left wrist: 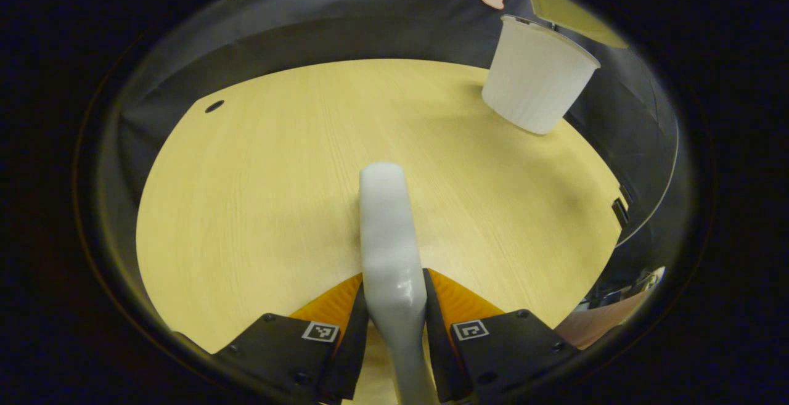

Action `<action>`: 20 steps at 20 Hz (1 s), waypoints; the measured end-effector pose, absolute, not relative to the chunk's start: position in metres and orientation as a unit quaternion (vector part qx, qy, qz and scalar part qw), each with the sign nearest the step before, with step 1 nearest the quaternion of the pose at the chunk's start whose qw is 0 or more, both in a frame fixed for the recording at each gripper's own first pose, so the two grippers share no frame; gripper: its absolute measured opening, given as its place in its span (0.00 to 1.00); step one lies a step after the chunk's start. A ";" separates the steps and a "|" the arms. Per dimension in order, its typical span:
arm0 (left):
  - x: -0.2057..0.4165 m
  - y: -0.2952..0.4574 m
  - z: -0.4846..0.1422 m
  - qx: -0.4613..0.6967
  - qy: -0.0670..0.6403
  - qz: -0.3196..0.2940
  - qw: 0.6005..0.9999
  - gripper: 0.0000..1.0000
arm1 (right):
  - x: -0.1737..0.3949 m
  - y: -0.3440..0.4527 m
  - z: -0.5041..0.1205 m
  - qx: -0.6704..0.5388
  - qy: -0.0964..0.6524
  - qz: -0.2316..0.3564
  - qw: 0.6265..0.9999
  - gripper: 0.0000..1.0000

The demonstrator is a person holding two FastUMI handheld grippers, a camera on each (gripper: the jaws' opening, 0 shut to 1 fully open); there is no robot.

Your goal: Pick up the small broom and dustpan from the desktop, sweep the trash into the dustpan with the broom, and then empty the trash into the garbage bin.

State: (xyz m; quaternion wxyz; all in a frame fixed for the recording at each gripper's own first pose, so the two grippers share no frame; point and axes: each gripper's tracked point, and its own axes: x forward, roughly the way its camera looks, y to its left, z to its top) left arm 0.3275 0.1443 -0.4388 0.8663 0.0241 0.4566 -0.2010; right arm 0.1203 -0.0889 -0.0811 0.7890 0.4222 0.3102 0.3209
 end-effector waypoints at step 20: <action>0.363 0.155 -0.428 0.020 0.446 -0.169 0.879 0.53 | 0.121 -0.127 -0.210 0.170 0.407 0.128 0.888 0.30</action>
